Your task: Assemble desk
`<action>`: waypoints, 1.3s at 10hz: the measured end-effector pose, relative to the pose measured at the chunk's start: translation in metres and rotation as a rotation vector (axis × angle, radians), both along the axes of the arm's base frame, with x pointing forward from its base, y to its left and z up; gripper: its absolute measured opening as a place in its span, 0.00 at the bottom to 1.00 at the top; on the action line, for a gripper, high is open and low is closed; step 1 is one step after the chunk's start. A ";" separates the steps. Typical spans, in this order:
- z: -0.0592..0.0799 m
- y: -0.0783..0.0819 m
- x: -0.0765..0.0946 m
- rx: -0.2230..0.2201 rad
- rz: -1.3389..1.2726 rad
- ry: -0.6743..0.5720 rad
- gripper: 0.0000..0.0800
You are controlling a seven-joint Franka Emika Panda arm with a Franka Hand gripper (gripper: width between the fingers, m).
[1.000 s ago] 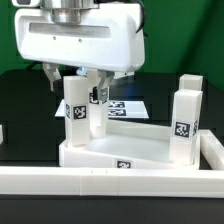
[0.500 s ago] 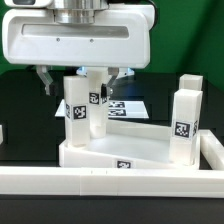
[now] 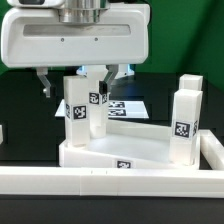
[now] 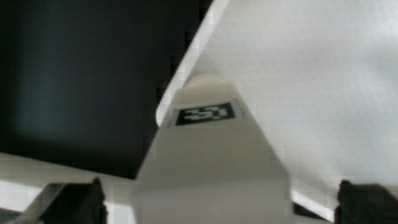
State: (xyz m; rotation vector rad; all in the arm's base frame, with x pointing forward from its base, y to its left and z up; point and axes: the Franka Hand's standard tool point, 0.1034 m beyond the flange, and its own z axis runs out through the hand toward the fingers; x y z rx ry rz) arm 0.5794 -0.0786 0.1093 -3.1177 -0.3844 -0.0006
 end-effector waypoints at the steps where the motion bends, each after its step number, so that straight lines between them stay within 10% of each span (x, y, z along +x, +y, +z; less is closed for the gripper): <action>1: 0.000 0.000 0.000 0.000 -0.008 0.000 0.80; 3: 0.000 0.000 0.000 0.000 -0.008 0.000 0.36; 13: 0.000 -0.003 -0.001 0.031 -0.678 0.023 0.36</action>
Offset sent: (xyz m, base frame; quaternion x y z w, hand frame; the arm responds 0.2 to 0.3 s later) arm 0.0000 0.0000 0.0000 0.0000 0.0000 0.0000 1.0000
